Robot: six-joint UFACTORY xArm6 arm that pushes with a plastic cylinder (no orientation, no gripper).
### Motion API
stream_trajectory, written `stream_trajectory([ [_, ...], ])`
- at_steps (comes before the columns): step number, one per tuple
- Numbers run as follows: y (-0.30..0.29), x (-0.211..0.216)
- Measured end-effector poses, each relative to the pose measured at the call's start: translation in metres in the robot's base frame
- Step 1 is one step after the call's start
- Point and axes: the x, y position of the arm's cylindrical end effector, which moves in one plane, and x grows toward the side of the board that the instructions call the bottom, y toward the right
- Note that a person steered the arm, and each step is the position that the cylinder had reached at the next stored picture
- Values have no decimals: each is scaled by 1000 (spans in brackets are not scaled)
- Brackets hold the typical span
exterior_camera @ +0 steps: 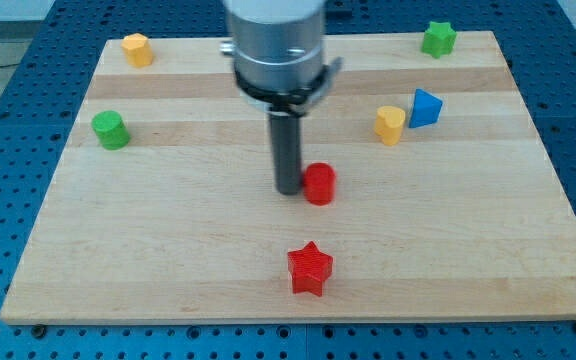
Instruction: Move the red circle towards the bottom right corner of the board
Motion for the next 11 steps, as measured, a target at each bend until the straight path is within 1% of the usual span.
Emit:
stream_trajectory([
  [1,51,10],
  [2,54,4],
  [3,35,-16],
  [5,115,-17],
  [6,143,-3],
  [7,153,27],
  [8,161,41],
  [10,124,43],
  [11,131,55],
])
